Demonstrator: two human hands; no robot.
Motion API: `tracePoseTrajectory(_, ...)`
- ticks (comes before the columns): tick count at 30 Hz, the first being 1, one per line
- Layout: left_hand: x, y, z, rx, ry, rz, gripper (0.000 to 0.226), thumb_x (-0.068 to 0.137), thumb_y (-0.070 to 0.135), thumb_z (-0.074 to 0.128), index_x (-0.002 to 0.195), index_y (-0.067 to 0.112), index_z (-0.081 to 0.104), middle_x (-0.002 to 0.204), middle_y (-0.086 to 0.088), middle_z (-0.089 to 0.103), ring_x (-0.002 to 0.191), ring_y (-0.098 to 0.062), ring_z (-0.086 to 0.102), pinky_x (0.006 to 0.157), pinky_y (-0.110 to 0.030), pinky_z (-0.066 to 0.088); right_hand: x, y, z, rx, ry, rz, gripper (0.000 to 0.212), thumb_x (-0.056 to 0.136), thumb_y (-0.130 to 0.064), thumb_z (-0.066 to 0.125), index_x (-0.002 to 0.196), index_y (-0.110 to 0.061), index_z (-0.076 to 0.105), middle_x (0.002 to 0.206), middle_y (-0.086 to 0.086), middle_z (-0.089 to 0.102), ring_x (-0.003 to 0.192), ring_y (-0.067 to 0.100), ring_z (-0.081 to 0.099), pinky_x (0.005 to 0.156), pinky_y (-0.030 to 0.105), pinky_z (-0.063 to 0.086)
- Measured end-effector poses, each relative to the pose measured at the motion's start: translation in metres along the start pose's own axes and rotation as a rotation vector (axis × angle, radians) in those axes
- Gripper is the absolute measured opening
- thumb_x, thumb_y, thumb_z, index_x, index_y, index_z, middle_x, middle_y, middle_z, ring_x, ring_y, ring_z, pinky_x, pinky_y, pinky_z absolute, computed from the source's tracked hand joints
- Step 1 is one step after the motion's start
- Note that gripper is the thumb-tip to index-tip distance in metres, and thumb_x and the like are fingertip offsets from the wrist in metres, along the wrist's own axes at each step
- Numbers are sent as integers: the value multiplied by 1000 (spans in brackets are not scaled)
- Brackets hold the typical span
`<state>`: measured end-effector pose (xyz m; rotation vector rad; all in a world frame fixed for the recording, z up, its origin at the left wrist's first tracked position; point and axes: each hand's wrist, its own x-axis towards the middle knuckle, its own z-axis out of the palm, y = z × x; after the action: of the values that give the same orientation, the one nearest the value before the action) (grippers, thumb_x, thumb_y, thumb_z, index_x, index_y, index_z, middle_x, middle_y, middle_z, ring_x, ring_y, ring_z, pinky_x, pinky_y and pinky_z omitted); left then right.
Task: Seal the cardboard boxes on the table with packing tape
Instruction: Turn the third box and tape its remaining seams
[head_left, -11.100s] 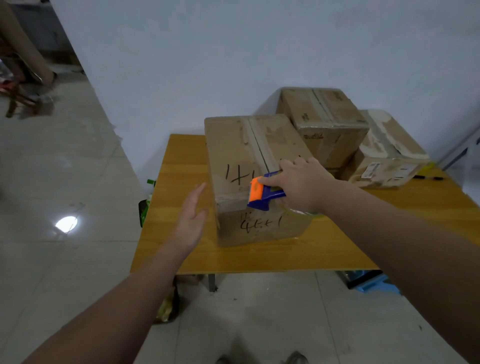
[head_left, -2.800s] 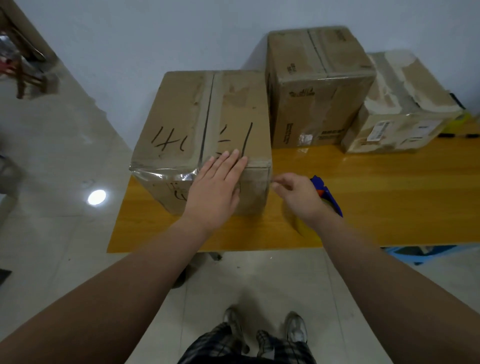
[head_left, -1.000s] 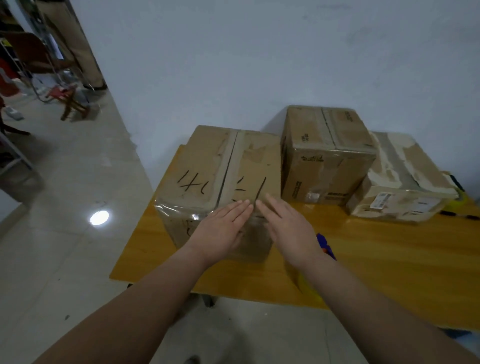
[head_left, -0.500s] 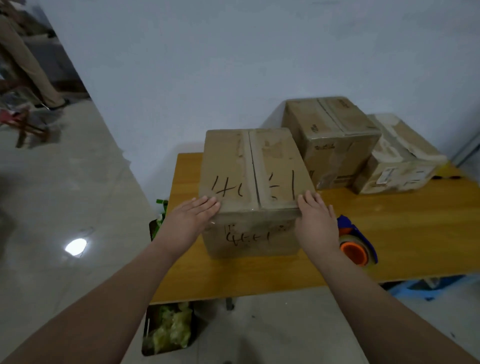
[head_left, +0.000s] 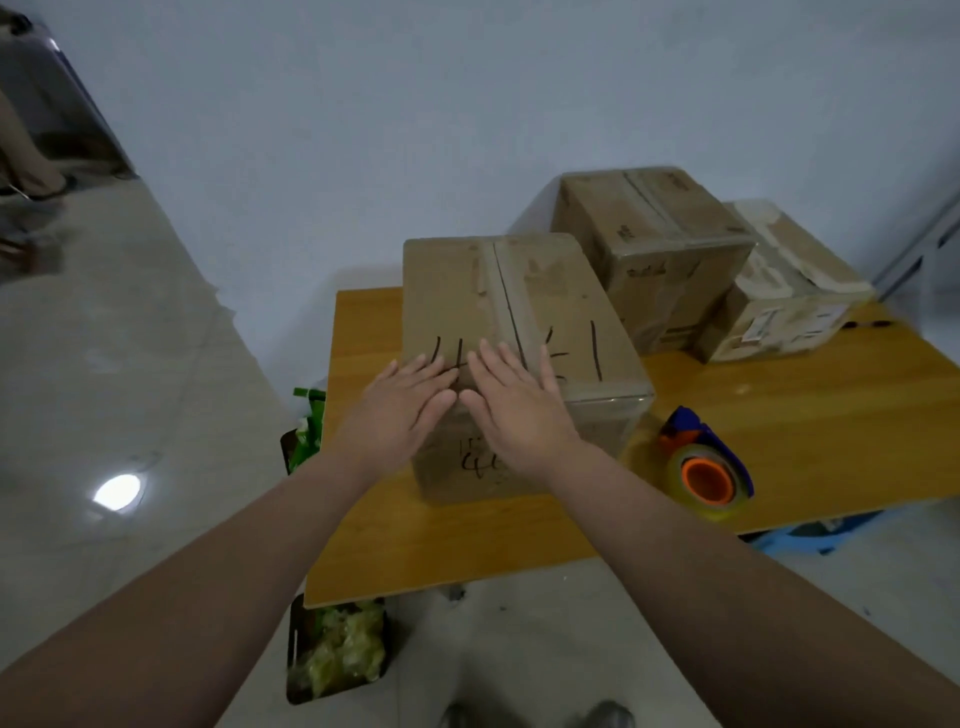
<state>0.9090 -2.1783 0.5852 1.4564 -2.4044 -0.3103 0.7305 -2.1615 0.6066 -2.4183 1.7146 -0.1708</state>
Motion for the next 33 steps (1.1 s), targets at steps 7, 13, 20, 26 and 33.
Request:
tracePoseTrajectory(7, -3, -15, 11, 284, -63, 87, 78, 91, 62, 5, 143, 14, 39, 148, -5, 39, 138, -22, 31, 110, -39, 20, 8, 6, 31, -206, 153, -80, 65, 96, -49, 18, 139, -12, 50, 142, 5, 50, 132, 27, 47, 110, 50, 29)
tracePoseTrajectory(13, -6, -13, 6, 426, -134, 62, 70, 91, 57, 19, 140, 21, -17, 147, 6, -17, 142, -11, -12, 116, -33, -6, 9, 2, 31, -307, 58, -77, 67, 94, -50, 39, 149, -13, 31, 153, 11, 35, 139, 34, 34, 113, 58, 23)
tracePoseTrajectory(20, -1, 9, 3, 501, -76, 50, 75, 80, 63, -20, 139, 17, -18, 147, 3, -18, 145, -14, -7, 112, -35, -14, -3, 21, 4, -226, 49, -81, 72, 89, -61, 0, 153, -27, -1, 161, -2, -2, 148, 18, -8, 115, 47, -17)
tracePoseTrajectory(26, 34, 46, 11, 336, -129, 44, 62, 97, 50, 2, 151, 20, 2, 159, 2, -1, 146, -12, -4, 116, -30, -7, -5, 64, -6, -311, -25, 31, 68, 87, -59, -12, 150, -41, 4, 161, -1, 4, 148, 24, -4, 113, 49, -17)
tracePoseTrajectory(33, 31, 43, 21, 550, -173, 82, 74, 94, 57, 5, 150, 10, -5, 159, -5, -3, 146, -19, -3, 116, -32, -4, -8, 76, 18, -450, 78, -75, 70, 92, -60, 16, 151, -22, 15, 154, 12, 31, 141, 33, 31, 113, 54, 5)
